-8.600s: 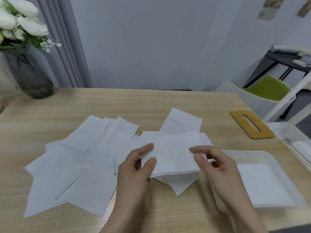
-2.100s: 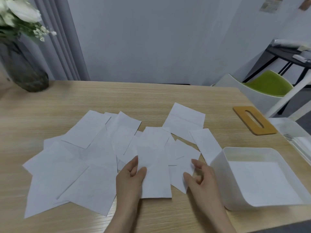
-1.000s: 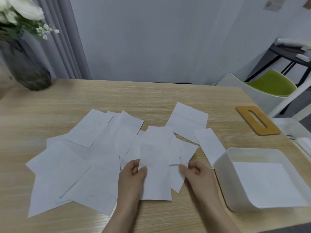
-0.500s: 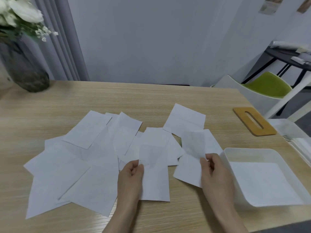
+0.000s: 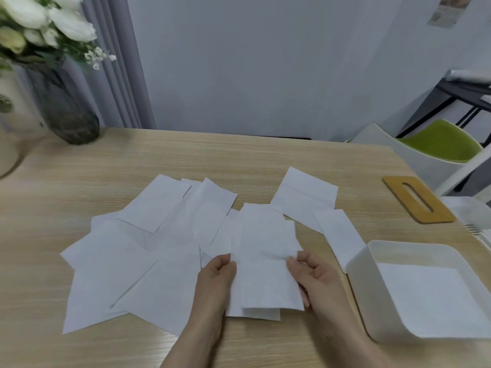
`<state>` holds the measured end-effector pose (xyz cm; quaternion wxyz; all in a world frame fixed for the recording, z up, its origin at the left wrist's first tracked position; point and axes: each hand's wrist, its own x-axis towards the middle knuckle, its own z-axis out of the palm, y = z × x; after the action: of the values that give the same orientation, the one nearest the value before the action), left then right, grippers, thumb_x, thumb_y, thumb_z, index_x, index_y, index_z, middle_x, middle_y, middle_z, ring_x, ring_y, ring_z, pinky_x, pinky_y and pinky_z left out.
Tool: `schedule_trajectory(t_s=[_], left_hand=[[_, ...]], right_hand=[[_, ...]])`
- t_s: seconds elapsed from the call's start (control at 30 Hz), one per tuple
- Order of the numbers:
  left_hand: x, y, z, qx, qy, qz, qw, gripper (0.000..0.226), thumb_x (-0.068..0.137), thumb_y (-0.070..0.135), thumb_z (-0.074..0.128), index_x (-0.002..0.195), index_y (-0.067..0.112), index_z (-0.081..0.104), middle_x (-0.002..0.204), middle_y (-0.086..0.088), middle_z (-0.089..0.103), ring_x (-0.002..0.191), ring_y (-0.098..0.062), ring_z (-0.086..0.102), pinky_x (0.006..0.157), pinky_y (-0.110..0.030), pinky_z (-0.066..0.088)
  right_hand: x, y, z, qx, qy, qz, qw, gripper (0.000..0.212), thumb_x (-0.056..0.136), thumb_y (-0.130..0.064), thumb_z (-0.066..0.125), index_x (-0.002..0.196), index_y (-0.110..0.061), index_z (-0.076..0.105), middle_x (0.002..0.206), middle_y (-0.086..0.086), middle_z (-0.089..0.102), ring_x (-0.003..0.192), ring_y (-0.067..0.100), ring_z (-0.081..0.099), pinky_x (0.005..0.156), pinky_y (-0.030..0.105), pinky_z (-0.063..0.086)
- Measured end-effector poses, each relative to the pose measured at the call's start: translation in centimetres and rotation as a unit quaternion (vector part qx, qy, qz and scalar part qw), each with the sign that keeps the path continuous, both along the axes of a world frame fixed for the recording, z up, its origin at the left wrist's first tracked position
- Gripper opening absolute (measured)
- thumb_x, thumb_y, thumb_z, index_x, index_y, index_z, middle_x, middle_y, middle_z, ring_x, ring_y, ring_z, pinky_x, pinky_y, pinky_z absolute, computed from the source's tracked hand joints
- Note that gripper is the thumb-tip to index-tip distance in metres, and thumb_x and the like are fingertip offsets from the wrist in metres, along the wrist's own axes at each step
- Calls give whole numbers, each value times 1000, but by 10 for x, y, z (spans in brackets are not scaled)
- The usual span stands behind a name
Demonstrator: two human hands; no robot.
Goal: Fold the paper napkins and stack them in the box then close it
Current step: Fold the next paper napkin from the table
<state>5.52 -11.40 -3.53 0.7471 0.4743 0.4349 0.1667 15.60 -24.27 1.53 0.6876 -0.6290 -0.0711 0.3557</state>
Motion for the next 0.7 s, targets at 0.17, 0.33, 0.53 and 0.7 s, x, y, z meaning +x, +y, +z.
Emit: schedule_trajectory(t_s=[0.17, 0.33, 0.53, 0.7], left_hand=[[-1, 3, 0, -51, -13, 6, 999, 11, 91, 11, 64, 95, 10, 74, 90, -9, 77, 81, -23, 74, 67, -33, 57], [0, 3, -2, -51, -12, 11, 999, 13, 93, 10, 61, 97, 10, 73, 93, -8, 77, 91, -26, 73, 84, -41, 56], [1, 2, -3, -39, -4, 13, 999, 16, 96, 13, 57, 96, 13, 73, 93, -5, 77, 90, -22, 73, 78, -37, 55], [1, 1, -1, -22, 9, 13, 1000, 21, 98, 14, 53, 95, 16, 74, 93, -3, 77, 92, -22, 72, 82, -40, 56]], right_hand=[[-7, 12, -20, -46, -19, 35, 998, 17, 93, -2, 55, 97, 15, 55, 40, -5, 55, 32, 0, 48, 35, 11, 35], [-3, 10, -29, -95, -77, 36, 992, 13, 93, -5, 57, 91, 8, 59, 43, -6, 57, 33, 0, 48, 37, 9, 33], [0, 11, -34, -106, -81, 51, 990, 11, 93, -3, 56, 85, 3, 60, 45, -5, 59, 32, 0, 47, 36, 8, 31], [1, 9, -35, -106, -80, 53, 990, 11, 93, -3, 56, 86, 3, 61, 51, -3, 62, 33, -1, 48, 36, 8, 32]])
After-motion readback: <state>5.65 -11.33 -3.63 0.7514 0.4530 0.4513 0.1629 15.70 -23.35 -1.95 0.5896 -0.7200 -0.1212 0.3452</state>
